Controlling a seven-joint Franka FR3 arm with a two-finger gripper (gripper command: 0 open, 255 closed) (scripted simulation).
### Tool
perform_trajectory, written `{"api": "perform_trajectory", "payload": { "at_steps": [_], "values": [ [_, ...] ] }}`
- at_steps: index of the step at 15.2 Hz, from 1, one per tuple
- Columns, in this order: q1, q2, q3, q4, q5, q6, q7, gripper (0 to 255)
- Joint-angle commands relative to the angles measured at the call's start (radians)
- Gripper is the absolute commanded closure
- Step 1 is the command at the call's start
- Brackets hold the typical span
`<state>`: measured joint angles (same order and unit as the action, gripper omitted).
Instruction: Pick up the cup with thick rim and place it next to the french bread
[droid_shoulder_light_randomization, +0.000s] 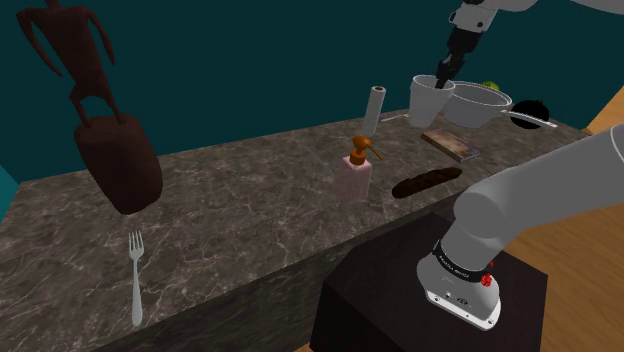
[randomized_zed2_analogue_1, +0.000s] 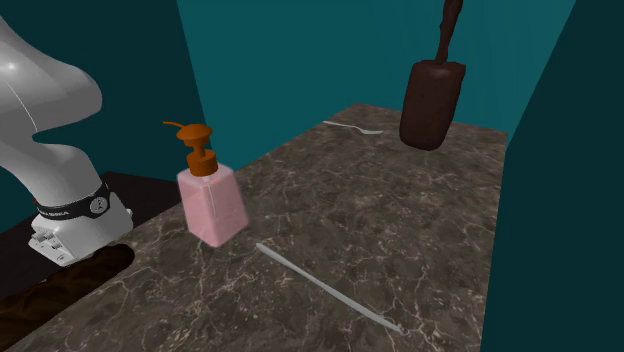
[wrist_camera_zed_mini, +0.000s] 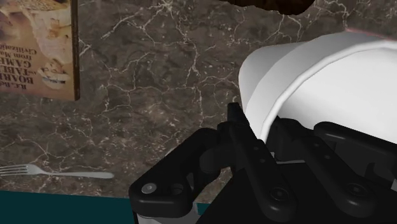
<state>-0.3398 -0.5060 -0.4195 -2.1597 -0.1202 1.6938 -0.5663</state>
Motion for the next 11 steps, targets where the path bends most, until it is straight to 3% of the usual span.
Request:
{"api": "perform_trajectory", "payload": {
  "at_steps": [1,11],
  "values": [
    [-0.013,0.014,-0.042,0.023,-0.013,-0.006,-0.054,255],
    [-0.042,0.185,-0.276,0.209,-0.008,-0.017,-0.338,255]
  ]
}}
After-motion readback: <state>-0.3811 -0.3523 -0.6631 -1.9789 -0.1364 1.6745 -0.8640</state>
